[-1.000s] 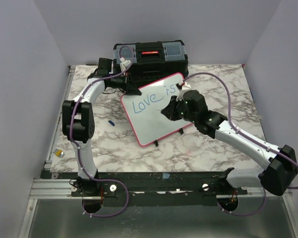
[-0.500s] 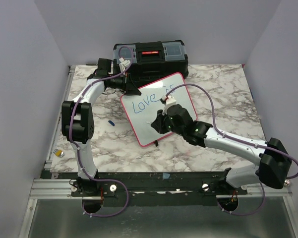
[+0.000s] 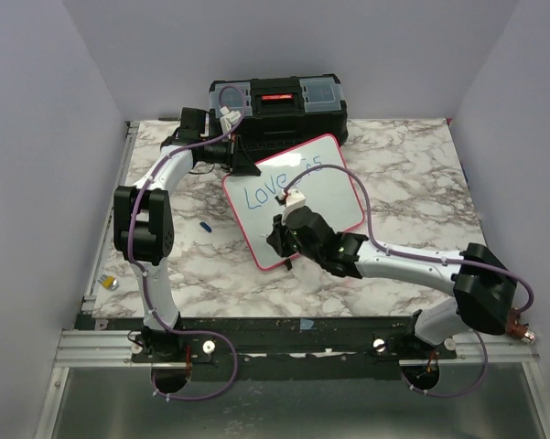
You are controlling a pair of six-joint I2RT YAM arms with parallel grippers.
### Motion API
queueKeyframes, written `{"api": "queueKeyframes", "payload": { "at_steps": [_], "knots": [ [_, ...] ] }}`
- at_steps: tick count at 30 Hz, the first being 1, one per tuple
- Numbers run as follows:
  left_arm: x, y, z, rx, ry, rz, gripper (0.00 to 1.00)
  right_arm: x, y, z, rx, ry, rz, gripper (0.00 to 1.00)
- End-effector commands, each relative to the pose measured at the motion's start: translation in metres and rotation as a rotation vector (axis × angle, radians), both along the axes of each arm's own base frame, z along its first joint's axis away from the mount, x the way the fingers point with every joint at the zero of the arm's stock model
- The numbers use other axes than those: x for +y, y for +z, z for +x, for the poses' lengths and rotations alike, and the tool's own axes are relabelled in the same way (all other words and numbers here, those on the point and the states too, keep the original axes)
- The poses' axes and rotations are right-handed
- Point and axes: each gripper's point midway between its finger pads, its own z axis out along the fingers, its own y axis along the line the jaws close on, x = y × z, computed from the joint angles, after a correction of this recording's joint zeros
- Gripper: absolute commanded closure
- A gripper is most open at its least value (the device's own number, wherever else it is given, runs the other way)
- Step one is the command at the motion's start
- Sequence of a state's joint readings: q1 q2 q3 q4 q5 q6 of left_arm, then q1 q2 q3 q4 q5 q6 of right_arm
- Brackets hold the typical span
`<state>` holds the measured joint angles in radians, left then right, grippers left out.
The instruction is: Write a sentence on the whiteboard
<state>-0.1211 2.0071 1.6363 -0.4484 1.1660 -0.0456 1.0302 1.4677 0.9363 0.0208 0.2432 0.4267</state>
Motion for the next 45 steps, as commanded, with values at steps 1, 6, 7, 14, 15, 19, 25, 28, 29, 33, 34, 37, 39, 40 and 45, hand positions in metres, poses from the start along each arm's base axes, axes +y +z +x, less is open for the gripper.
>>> {"api": "queueKeyframes", "payload": {
  "at_steps": [1,6,7,14,15,19,25,28,29,33,34,37,39,40,45],
  "knots": [
    [0.005,0.008,0.015,-0.168,0.030,0.054,1.00,0.008,0.010,0.013,-0.064,-0.041,-0.010,0.99],
    [0.006,0.009,0.016,-0.174,0.036,0.061,1.00,0.011,0.012,0.020,-0.080,-0.064,-0.016,0.99],
    [0.007,0.009,0.016,-0.176,0.037,0.062,1.00,0.011,0.012,0.021,-0.082,-0.069,-0.019,0.99],
    [0.008,0.012,0.015,-0.185,0.047,0.071,1.00,0.012,0.001,0.026,-0.064,-0.099,-0.044,0.99],
    [0.008,0.012,0.015,-0.184,0.048,0.071,1.00,0.013,-0.001,0.026,-0.061,-0.099,-0.046,0.99],
    [0.008,0.013,0.016,-0.185,0.050,0.070,1.00,0.012,-0.007,0.026,-0.047,-0.107,-0.059,0.99],
    [0.009,0.014,0.014,-0.189,0.053,0.073,1.00,0.005,-0.012,0.028,-0.045,-0.145,-0.080,0.99],
    [0.008,0.015,0.014,-0.189,0.057,0.071,1.00,-0.005,-0.018,0.029,-0.044,-0.170,-0.120,0.99],
    [0.008,0.017,0.013,-0.194,0.057,0.070,1.00,-0.008,-0.017,0.029,-0.049,-0.181,-0.127,0.99],
    [0.009,0.018,0.012,-0.200,0.061,0.069,1.00,-0.014,-0.014,0.034,-0.063,-0.224,-0.132,0.99],
    [0.008,0.019,0.012,-0.201,0.060,0.067,1.00,-0.014,-0.013,0.035,-0.064,-0.227,-0.129,0.99],
    [0.007,0.019,0.013,-0.201,0.060,0.065,1.00,-0.009,-0.010,0.038,-0.066,-0.231,-0.123,0.99],
    [0.008,0.019,0.013,-0.201,0.060,0.065,1.00,-0.006,-0.009,0.040,-0.068,-0.236,-0.121,0.99],
    [0.007,0.019,0.012,-0.200,0.060,0.065,1.00,-0.004,-0.008,0.041,-0.070,-0.235,-0.120,0.99],
    [0.007,0.020,0.013,-0.203,0.061,0.065,1.00,0.003,-0.005,0.044,-0.074,-0.218,-0.116,0.99]
  ]
}}
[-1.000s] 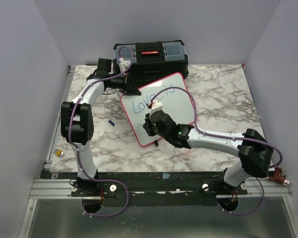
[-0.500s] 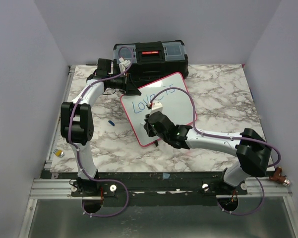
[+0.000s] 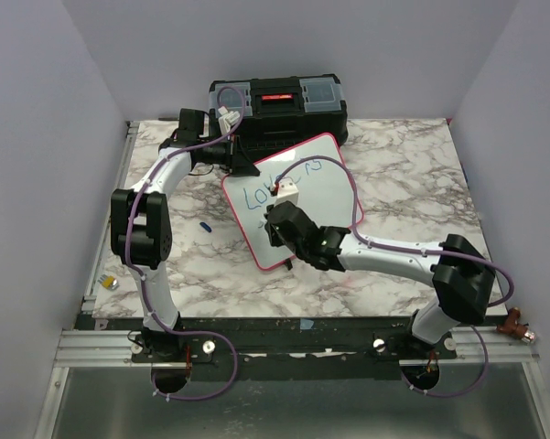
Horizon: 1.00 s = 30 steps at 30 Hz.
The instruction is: Write a sentence on the whiteboard
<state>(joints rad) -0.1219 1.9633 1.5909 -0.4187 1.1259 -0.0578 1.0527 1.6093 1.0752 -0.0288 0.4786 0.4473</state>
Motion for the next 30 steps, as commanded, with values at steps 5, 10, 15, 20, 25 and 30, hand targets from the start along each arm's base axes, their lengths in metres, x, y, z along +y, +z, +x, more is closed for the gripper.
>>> {"api": "queueKeyframes", "payload": {
  "at_steps": [5,10,15,20,25,30],
  "knots": [
    [0.004,0.016,0.016,-0.179,0.031,0.046,1.00,0.005,-0.004,0.003,0.009,0.008,-0.018,0.99],
    [0.004,0.017,0.016,-0.183,0.030,0.046,1.00,0.006,-0.014,-0.004,0.048,0.032,-0.020,0.99],
    [0.005,0.016,0.017,-0.185,0.036,0.050,1.00,0.002,-0.027,-0.015,0.092,0.051,-0.027,0.99],
    [0.004,0.017,0.017,-0.195,0.036,0.049,1.00,-0.002,-0.035,-0.023,0.122,0.059,-0.027,0.99],
    [0.004,0.019,0.015,-0.204,0.028,0.040,1.00,-0.008,-0.040,-0.028,0.136,0.050,-0.043,0.99],
    [0.003,0.024,0.011,-0.208,0.032,0.023,1.00,-0.018,-0.043,-0.031,0.144,0.030,-0.059,0.99]
  ]
}}
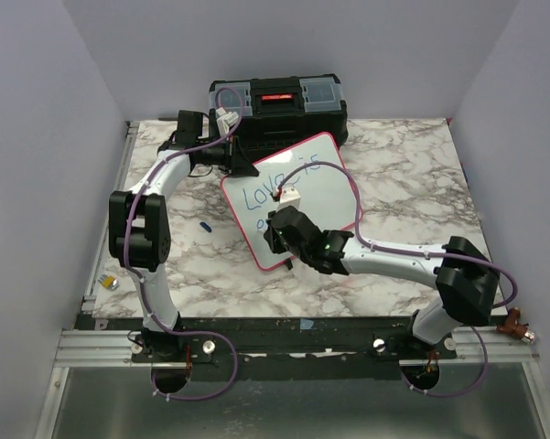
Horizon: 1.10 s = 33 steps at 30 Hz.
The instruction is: Write a sentence on the whiteboard
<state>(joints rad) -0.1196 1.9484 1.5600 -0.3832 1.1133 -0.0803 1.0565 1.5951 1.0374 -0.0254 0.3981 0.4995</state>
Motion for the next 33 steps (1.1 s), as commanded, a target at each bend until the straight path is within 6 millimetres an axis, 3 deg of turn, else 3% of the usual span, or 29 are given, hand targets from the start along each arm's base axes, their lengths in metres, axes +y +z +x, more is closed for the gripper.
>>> {"api": "queueKeyframes", "payload": {
  "at_steps": [1,8,15,24,33],
  "knots": [
    [0.001,0.027,0.011,-0.212,0.013,0.020,1.00,-0.025,-0.032,-0.014,0.070,-0.016,-0.107,1.00],
    [-0.002,0.031,0.006,-0.227,-0.004,0.005,1.00,-0.036,-0.025,-0.007,0.036,-0.067,-0.141,0.99],
    [-0.003,0.035,0.001,-0.242,-0.021,-0.010,1.00,-0.033,0.010,0.012,-0.055,-0.117,-0.140,0.99],
    [-0.004,0.036,0.000,-0.240,-0.024,-0.013,1.00,-0.021,0.041,0.002,-0.079,-0.042,0.011,0.99],
    [-0.005,0.041,-0.005,-0.257,-0.047,-0.032,1.00,-0.031,0.044,0.010,-0.119,-0.108,0.006,1.00]
  ]
}}
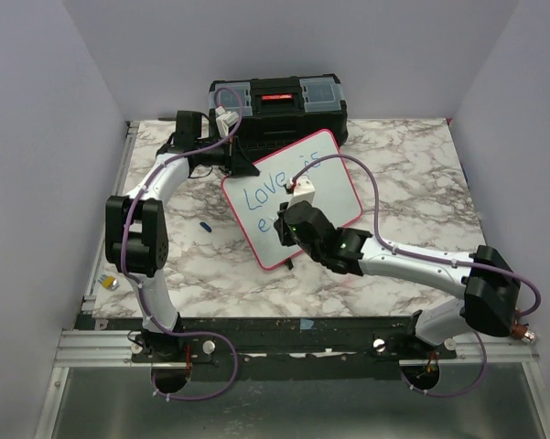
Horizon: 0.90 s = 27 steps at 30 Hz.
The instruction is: Write a sentence on the whiteboard
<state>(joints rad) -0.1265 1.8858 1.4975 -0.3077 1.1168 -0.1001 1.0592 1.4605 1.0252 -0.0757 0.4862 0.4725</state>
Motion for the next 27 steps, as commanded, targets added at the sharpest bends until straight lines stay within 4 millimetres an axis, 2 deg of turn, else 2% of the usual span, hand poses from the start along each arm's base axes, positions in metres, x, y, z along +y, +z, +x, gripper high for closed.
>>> {"api": "queueKeyframes", "payload": {
  "at_steps": [1,9,22,27],
  "knots": [
    [-0.003,0.029,0.002,-0.203,-0.046,-0.018,1.00,-0.006,-0.001,0.010,-0.032,-0.055,-0.017,1.00],
    [-0.004,0.035,-0.007,-0.230,-0.078,-0.045,1.00,0.000,-0.014,0.017,-0.022,-0.077,-0.056,0.99],
    [-0.005,0.039,-0.012,-0.238,-0.095,-0.059,1.00,0.005,-0.008,0.024,-0.045,-0.090,-0.056,0.99],
    [-0.005,0.039,-0.011,-0.238,-0.094,-0.060,1.00,0.004,-0.020,0.023,-0.030,-0.089,-0.078,0.99]
  ]
}}
